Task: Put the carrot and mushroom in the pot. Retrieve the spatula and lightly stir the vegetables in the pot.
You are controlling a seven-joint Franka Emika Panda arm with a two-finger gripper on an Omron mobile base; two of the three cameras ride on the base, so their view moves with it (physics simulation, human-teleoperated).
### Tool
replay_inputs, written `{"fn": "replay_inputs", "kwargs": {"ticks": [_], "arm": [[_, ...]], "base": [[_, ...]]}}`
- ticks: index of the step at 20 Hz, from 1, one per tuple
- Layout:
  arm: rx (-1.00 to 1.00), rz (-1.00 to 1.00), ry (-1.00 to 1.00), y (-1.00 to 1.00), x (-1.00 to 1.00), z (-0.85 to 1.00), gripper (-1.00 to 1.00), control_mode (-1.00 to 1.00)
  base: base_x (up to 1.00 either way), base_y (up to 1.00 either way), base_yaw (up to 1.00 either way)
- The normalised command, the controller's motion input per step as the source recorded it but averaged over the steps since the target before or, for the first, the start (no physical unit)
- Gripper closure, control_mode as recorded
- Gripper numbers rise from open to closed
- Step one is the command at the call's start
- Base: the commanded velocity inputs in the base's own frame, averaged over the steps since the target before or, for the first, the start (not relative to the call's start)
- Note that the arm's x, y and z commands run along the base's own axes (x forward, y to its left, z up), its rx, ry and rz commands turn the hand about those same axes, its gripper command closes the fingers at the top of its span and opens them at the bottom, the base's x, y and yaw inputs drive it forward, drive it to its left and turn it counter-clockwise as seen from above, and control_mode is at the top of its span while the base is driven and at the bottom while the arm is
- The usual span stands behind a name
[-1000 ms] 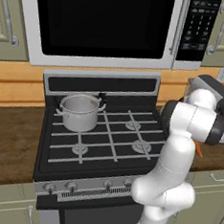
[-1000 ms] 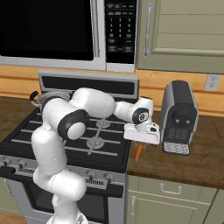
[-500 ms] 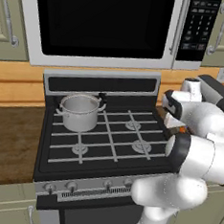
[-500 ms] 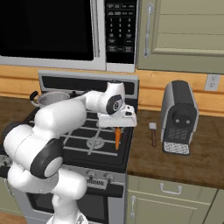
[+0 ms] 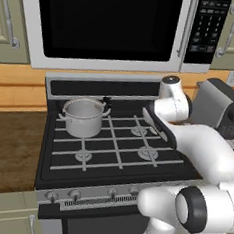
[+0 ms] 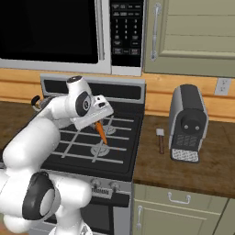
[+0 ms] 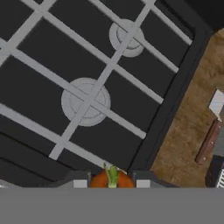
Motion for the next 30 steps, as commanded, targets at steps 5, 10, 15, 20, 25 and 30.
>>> {"fn": "replay_inputs", "kwargs": {"ticks": [5, 10, 15, 20, 25, 30], "arm": [[-0.2, 0.42, -0.22, 1.0, 0.0, 0.29, 1.0, -1.0], [-0.18, 0.35, -0.23, 1.0, 0.0, 0.28, 1.0, -1.0], [-0.05, 0.28, -0.1, 1.0, 0.03, 0.51, 1.0, -1.0], [-0.02, 0.22, -0.07, 0.99, 0.28, 0.41, 1.0, -1.0], [-0.1, 0.22, -0.02, 0.94, 0.35, 0.01, 1.0, -1.0], [-0.14, 0.2, -0.06, 0.7, 0.34, 0.0, 1.0, -1.0]], "base": [[0.0, 0.0, 0.0], [0.0, 0.0, 0.0], [0.0, 0.0, 0.0], [0.0, 0.0, 0.0], [0.0, 0.0, 0.0], [0.0, 0.0, 0.0]]}}
